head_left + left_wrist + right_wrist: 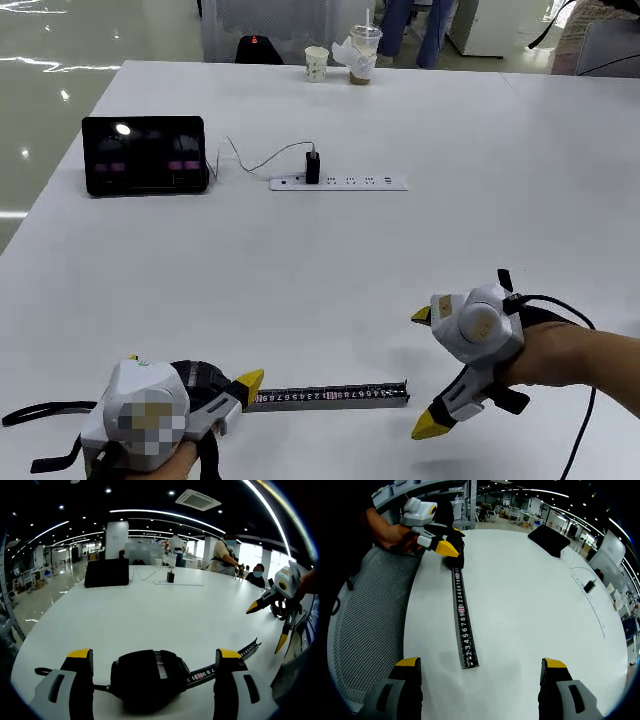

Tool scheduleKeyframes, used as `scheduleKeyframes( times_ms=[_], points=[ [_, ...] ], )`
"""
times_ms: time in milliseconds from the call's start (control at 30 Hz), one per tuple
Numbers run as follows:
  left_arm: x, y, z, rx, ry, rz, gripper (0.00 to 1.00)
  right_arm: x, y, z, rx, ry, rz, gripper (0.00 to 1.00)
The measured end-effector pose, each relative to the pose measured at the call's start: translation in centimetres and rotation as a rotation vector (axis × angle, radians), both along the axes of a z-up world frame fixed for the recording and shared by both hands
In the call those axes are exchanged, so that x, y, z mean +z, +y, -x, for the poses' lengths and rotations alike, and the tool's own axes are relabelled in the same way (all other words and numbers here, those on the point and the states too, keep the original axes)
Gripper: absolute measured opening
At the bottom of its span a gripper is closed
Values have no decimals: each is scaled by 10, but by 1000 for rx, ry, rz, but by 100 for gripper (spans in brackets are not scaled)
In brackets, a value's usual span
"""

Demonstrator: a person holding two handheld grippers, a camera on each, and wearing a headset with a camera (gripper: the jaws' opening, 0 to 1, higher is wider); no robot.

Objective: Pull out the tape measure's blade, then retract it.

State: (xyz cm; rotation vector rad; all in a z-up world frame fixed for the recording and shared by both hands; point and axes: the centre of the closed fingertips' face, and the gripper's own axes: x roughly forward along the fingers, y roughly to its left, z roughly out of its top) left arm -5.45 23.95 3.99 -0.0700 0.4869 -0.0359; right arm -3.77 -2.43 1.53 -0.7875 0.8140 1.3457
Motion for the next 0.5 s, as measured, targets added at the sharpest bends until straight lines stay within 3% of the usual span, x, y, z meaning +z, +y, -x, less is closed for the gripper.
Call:
scheduleKeyframes(
  times_ms=[133,233,333,500],
  points=[
    [-5,-4,-1,-8,3,7,99,-8,1,-1,9,24,12,99],
    [-4,-9,-2,-41,-4,-27,99,-14,-1,1,35,41,36,92],
    [-7,-11,-3,-49,0,-23,99,-17,2,0,48,29,39,96],
    [-7,-11,-2,-49,2,-24,98,-20,5,3,73,36,39,82]
  ],
)
